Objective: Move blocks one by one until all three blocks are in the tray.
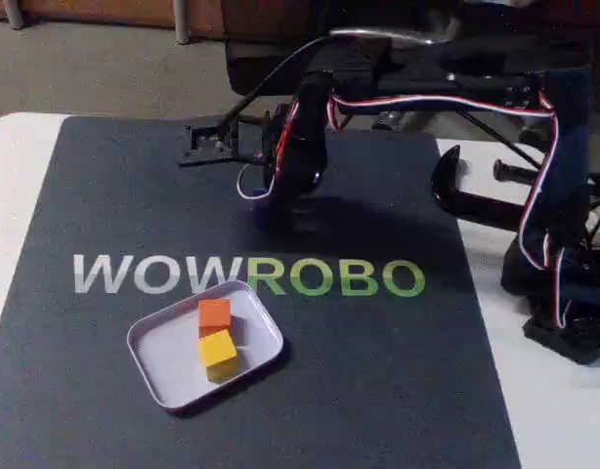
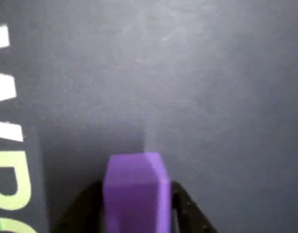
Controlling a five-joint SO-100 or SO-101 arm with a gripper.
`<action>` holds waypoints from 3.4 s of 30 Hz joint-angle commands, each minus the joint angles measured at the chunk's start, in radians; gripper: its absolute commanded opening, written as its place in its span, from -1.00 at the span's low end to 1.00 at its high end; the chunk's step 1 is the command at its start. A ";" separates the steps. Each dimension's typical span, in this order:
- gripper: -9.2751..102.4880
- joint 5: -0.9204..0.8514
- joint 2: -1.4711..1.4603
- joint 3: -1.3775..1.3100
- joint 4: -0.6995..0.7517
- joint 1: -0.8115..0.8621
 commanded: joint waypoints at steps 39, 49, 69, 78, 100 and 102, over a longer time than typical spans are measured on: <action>-0.98 0.204 0.583 0.448 -0.357 -0.457; -0.98 0.302 0.477 0.459 -0.479 -0.477; -0.95 0.288 0.244 0.400 -0.652 -0.495; -0.62 0.261 0.250 0.400 -0.652 -0.509; -0.31 0.287 0.584 0.437 -0.359 -0.390; -0.45 0.284 0.653 0.463 -0.333 -0.368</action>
